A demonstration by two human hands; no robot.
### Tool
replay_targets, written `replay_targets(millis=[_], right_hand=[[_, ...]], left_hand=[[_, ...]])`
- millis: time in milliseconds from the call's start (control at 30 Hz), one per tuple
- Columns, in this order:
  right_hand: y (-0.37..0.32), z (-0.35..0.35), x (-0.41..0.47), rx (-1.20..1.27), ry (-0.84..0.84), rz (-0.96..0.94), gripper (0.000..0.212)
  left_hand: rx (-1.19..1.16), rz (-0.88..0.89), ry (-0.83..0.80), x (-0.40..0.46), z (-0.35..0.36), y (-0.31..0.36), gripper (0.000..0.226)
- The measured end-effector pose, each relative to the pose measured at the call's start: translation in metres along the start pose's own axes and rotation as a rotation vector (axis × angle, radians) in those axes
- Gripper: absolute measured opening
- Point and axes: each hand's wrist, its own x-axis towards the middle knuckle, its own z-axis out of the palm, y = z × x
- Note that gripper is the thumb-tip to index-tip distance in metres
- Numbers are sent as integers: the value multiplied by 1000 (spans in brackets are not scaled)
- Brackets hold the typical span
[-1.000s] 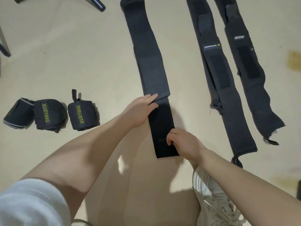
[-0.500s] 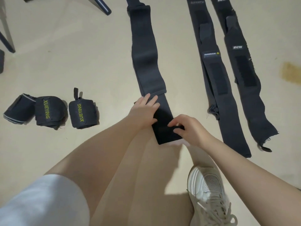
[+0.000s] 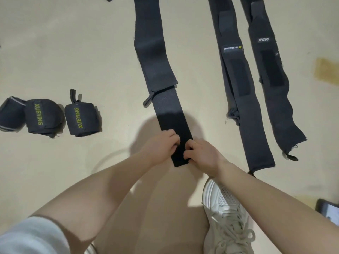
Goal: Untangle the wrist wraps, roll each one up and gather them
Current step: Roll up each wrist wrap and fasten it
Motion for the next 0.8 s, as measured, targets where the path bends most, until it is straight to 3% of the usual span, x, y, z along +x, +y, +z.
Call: replay_targets(millis=[133, 200, 267, 300, 367, 467, 667, 800], right_hand=[[0, -4, -1, -185, -73, -177, 30], [2, -10, -3, -225, -123, -236, 25], [4, -13, -3, -269, -147, -260, 7], [3, -10, -3, -277, -160, -251, 19], [-1, -3, -3, -241, -134, -215, 30], [-4, 3, -3, -163, -92, -132, 29], [2, -8, 5, 215, -127, 267, 13], [-2, -7, 13, 45, -30, 219, 6]], left_hand=[[-97, -70, 39, -21, 23, 18, 22], [-99, -88, 39, -25, 30, 25, 27], [-77, -116, 15, -28, 39, 31, 32], [-65, -137, 10, -29, 42, 34, 32], [-60, -183, 25, -29, 47, 39, 33], [-114, -230, 78, -31, 51, 44, 27], [-137, -317, 121, -30, 45, 47, 31], [-76, -299, 135, -30, 42, 43, 20]])
